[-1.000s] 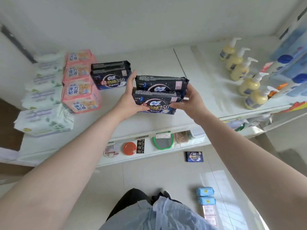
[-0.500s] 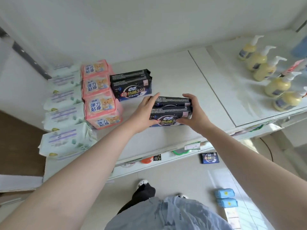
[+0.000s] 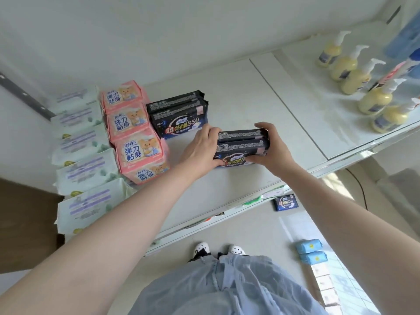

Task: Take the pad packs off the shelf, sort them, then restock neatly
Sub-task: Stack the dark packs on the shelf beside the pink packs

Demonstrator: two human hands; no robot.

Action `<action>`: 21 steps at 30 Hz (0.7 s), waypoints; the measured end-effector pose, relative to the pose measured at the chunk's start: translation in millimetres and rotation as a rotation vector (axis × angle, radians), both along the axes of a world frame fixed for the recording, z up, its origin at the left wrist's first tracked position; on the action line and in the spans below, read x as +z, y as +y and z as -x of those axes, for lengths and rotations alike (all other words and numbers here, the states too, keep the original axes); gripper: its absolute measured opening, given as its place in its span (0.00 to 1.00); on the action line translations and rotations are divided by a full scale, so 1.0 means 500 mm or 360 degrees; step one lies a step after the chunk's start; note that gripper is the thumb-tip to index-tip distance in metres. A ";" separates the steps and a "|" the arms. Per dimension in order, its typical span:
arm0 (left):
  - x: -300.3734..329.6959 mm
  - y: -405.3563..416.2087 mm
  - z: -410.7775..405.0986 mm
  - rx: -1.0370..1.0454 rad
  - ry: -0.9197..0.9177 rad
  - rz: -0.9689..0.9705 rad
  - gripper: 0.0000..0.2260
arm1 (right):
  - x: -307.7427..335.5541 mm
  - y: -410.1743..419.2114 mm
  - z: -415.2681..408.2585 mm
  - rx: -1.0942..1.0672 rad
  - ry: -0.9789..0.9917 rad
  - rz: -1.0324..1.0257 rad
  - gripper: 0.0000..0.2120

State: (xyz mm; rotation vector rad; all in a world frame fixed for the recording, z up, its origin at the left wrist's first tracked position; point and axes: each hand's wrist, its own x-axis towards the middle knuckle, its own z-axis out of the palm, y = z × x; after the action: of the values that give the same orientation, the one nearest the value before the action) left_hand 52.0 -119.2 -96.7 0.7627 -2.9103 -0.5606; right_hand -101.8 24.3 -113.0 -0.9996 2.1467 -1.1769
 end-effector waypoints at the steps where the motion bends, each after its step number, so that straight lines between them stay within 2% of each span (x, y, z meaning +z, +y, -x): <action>1: 0.006 -0.003 -0.004 0.0022 0.0001 0.0062 0.36 | 0.002 -0.007 0.001 -0.0006 0.0004 0.0013 0.39; 7: 0.044 -0.046 -0.062 0.0264 -0.0041 0.0654 0.36 | 0.045 -0.107 -0.012 0.0137 -0.0005 0.0029 0.35; 10: 0.054 -0.081 -0.087 0.0360 -0.0122 0.0785 0.37 | 0.050 -0.157 -0.031 0.0224 -0.0025 0.0072 0.34; 13: 0.054 -0.102 -0.100 0.0416 -0.0231 0.0781 0.40 | 0.045 -0.189 -0.051 0.0234 -0.0026 0.0097 0.33; 17: 0.046 -0.114 -0.098 0.0424 -0.0466 0.0516 0.54 | 0.024 -0.210 -0.073 0.0336 -0.0078 -0.0012 0.39; 21: 0.058 -0.133 -0.079 0.0308 -0.0611 0.0361 0.60 | 0.019 -0.212 -0.081 0.0357 -0.0139 0.0021 0.44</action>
State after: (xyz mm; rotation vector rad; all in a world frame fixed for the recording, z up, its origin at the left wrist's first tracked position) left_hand 91.3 -185.6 -67.8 1.2155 -3.1033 -0.0658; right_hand -61.5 -81.9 -103.5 -1.1398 1.9055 -1.1068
